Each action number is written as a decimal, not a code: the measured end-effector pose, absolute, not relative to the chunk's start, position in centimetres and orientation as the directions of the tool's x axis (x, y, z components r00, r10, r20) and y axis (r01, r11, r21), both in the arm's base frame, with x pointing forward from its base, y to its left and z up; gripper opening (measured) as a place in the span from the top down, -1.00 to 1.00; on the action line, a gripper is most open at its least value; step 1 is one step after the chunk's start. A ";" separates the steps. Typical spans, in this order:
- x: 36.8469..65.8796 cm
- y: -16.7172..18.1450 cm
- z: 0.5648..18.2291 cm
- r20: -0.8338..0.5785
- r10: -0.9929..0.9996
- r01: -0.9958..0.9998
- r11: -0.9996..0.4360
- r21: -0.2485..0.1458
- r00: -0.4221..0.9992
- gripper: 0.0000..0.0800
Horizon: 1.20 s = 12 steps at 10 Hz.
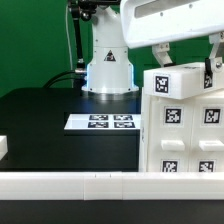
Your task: Assemble cabinet
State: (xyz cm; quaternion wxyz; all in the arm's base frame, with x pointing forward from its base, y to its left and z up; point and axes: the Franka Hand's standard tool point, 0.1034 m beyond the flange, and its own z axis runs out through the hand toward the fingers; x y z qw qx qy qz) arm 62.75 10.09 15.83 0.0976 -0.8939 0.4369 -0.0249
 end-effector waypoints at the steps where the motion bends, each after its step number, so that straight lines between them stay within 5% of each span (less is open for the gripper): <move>1: 62.8 10.1 15.8 -0.051 -0.816 -0.807 -0.557 -0.194 0.575 -0.38; 2: 62.7 10.0 15.8 -0.068 -0.850 -0.843 -0.502 -0.192 0.522 -0.38; 7: 62.9 10.1 15.7 -0.256 -0.946 -0.955 0.244 -0.169 -0.197 -0.38; 10: 62.9 10.1 15.6 -0.264 -0.938 -0.948 0.274 -0.161 -0.226 -0.38; 11: 62.9 10.2 15.6 -0.263 -0.940 -0.951 0.265 -0.162 -0.217 -0.59; 12: 62.7 10.3 15.6 -0.254 -0.954 -0.964 0.208 -0.164 -0.162 -0.59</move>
Offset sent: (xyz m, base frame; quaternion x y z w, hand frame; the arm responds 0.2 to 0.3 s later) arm -0.0252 -0.0065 -0.0018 -0.0159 -0.0007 0.3975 0.9175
